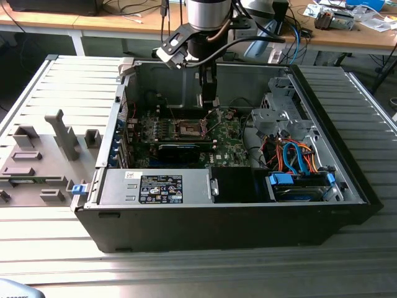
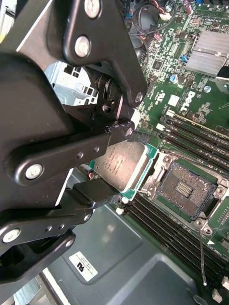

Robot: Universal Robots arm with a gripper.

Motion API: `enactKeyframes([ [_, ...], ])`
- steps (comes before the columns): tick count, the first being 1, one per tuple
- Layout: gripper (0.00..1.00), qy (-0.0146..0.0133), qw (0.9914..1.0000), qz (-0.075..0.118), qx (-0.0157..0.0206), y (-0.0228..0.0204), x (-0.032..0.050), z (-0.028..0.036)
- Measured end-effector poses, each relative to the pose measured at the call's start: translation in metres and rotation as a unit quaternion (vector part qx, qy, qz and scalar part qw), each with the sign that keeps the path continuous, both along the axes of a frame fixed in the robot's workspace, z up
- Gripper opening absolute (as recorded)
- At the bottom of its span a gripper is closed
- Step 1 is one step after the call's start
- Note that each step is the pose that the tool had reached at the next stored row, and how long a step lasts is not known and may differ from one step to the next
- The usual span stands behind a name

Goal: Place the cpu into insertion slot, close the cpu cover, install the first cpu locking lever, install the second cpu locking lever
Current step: 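Place the cpu into insertion slot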

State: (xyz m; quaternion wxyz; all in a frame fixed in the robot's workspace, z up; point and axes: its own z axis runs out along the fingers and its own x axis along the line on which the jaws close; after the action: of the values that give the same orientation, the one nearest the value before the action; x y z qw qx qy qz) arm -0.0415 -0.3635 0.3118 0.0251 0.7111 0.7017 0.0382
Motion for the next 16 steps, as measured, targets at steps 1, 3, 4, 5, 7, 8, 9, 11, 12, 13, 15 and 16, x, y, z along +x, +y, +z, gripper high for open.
enactKeyframes([
  [1, 0.55, 0.0000, 1.00000, 0.000, 0.0000, 0.0000, 0.0000, -0.0002],
  [3, 0.55, 0.0000, 1.00000, 0.000, 0.0000, 0.0000, 0.0000, -0.0005],
  [4, 0.55, 0.0000, 1.00000, 0.000, 0.0000, 0.0000, 0.0000, -0.0007],
  [5, 0.55, 0.0000, 1.00000, 0.000, 0.0000, 0.0000, 0.0000, -0.0008],
  [7, 0.55, 0.0000, 1.00000, 0.000, 0.0000, 0.0000, 0.0000, -0.0010],
  [8, 0.55, 0.0000, 1.00000, 0.000, 0.0000, 0.0000, 0.0000, -0.0012],
  [9, 0.55, 0.0000, 1.00000, 0.000, 0.0000, 0.0000, 0.0000, -0.0015],
  [11, 0.55, 0.0000, 1.00000, 0.000, 0.0000, 0.0000, 0.0000, -0.0018],
  [12, 0.55, 0.0000, 1.00000, 0.000, 0.0000, 0.0000, 0.0000, -0.0019],
  [13, 0.55, 0.0000, 1.00000, 0.000, 0.0000, 0.0000, 0.0000, -0.0021],
  [15, 0.55, 0.0000, 1.00000, 0.000, 0.0000, 0.0000, 0.0000, -0.0024],
  [16, 0.55, 0.0000, 1.00000, 0.000, 0.0000, 0.0000, 0.0000, -0.0026],
])
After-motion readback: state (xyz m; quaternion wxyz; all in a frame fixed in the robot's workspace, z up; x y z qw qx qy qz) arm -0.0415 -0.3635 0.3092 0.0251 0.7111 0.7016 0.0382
